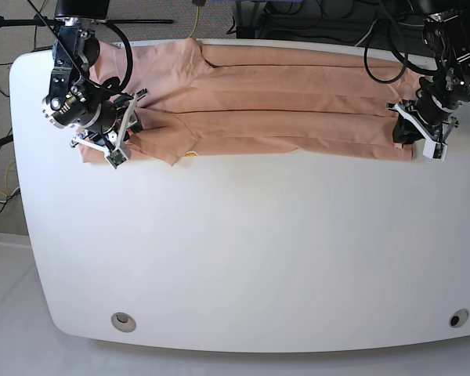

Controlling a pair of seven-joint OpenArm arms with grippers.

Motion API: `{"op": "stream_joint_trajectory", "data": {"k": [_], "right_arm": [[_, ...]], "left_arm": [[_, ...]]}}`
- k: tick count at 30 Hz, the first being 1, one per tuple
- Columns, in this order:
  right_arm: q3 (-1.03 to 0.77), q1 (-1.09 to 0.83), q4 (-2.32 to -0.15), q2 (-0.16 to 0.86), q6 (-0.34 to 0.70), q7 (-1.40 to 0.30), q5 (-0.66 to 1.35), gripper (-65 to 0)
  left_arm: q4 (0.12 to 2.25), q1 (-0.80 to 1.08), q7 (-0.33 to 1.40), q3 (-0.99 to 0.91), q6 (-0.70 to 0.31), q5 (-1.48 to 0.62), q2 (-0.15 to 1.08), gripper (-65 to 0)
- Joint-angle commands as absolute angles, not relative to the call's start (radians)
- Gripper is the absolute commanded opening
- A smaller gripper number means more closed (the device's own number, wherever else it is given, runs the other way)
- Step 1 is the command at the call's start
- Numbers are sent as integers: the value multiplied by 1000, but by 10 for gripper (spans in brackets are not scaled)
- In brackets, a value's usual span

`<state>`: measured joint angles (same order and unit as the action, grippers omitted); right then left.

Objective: Fold the T-shirt properly

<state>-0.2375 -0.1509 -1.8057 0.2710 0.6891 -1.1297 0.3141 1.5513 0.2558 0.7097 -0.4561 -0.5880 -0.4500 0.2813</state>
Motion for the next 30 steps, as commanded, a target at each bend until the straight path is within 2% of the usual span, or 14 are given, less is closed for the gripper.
{"op": "stream_joint_trajectory", "data": {"k": [1, 15, 30], "right_arm": [[-242, -141, -1823, 281, 695, -1115, 319, -467], [-241, -140, -1820, 278, 694, -1113, 322, -465], [-243, -120, -1776, 274, 686, -1105, 326, -468]], "left_arm": [[1571, 254, 690, -463, -598, -471, 289, -561], [1595, 253, 746, -465, -619, -552, 292, -634], [1609, 262, 740, -460, -602, -547, 317, -608]]}}
